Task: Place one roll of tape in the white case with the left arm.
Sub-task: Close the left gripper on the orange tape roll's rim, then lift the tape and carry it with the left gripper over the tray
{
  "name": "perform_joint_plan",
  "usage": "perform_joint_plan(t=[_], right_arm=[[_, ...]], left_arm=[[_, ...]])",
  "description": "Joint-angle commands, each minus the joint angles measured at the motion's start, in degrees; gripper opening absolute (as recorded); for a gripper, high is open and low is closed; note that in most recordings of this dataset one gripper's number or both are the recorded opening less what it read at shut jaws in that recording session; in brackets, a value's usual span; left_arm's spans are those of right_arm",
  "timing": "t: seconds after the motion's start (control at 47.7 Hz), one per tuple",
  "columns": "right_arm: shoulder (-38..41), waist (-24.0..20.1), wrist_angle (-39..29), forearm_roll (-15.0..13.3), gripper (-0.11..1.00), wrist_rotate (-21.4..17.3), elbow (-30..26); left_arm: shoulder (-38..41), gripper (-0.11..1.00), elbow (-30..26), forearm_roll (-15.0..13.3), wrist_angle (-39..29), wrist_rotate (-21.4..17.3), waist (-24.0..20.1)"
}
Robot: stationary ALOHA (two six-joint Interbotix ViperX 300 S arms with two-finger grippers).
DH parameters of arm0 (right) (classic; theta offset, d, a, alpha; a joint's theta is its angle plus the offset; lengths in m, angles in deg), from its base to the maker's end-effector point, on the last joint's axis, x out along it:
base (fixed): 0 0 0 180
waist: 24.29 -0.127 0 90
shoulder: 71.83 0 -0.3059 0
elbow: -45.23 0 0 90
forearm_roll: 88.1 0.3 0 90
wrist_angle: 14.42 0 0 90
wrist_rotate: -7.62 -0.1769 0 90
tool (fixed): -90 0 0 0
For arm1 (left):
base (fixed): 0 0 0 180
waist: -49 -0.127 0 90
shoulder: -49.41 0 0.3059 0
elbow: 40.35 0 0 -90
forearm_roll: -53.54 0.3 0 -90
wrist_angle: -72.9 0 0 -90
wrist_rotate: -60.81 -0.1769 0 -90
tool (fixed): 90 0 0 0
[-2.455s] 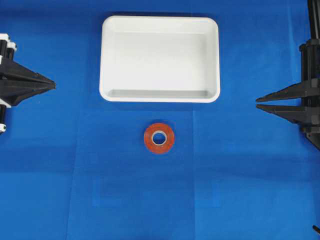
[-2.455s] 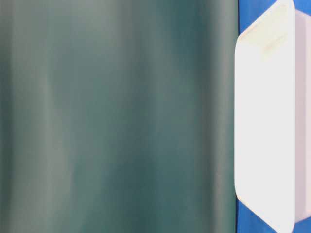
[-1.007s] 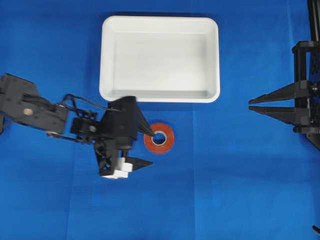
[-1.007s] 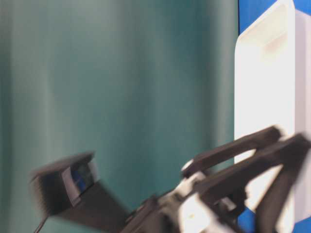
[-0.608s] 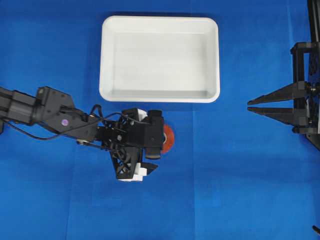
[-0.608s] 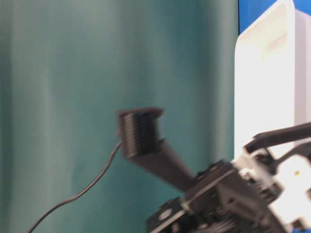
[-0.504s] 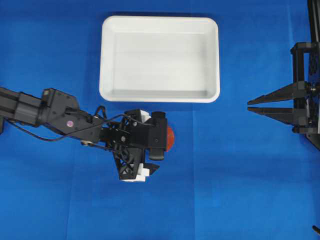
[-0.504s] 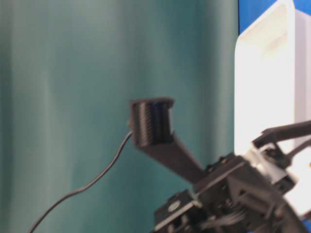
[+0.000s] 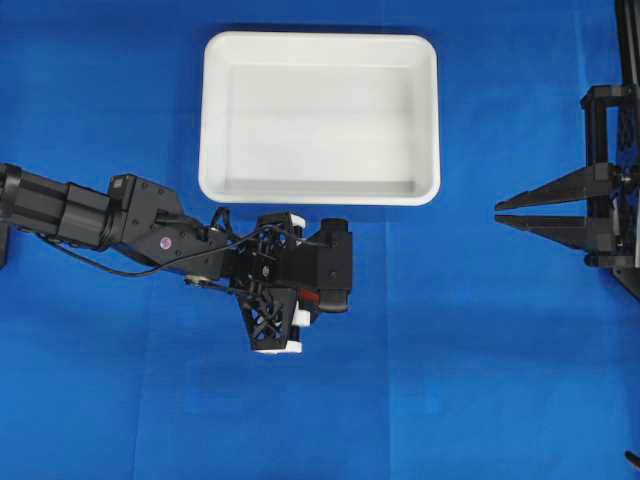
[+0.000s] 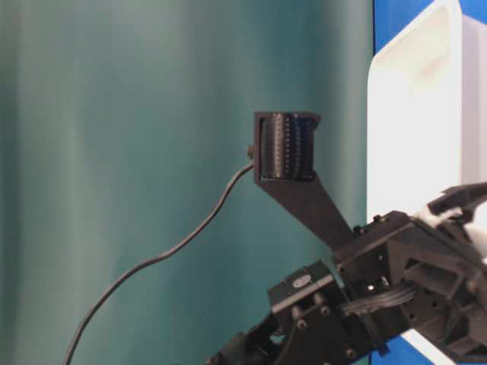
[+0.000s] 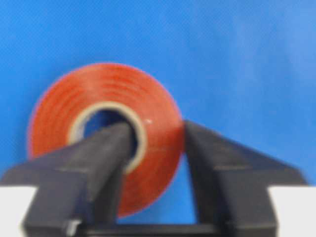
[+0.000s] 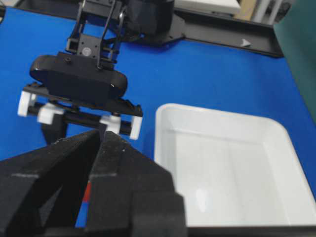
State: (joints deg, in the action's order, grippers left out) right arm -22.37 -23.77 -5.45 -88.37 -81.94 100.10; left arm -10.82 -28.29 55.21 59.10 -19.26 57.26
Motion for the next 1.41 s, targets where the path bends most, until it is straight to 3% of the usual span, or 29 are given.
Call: perform_joint_plan(t=[0.0,0.273,0.462,0.608,0.86,1.07,1.385], right_arm=[[0.26,0.09,0.18,0.0,-0.11,-0.09,-0.88],[0.26,0.09,0.09,0.0,-0.11,-0.09,-0.97],[0.26,0.09,-0.53,0.09,-0.11,-0.09,-0.88],[0.35,0.09,-0.53,0.0,-0.11,-0.18,-0.88],[0.53,0.09,-0.53,0.09,-0.11,-0.53,-0.88],[0.97,0.09,-0.44,0.0,-0.11,-0.53,-0.79],[1.58,0.09,-0.53,0.09,-0.11,-0.53,-0.7]], left_arm=[[-1.93,0.25,-1.58,0.53,-2.55,-0.35,0.35],[-8.44,0.26,-2.02,0.97,-8.26,-1.32,0.44],[-16.08,0.26,-2.11,1.49,-11.07,-4.13,0.09],[-18.28,0.26,-1.41,1.58,-11.07,-7.65,-3.43],[-16.52,0.26,-0.97,1.58,-10.2,-11.25,-12.57],[-11.69,0.26,-0.88,1.58,-6.33,-12.04,-18.9],[-3.43,0.26,-0.97,1.58,-0.53,-12.74,-22.85]])
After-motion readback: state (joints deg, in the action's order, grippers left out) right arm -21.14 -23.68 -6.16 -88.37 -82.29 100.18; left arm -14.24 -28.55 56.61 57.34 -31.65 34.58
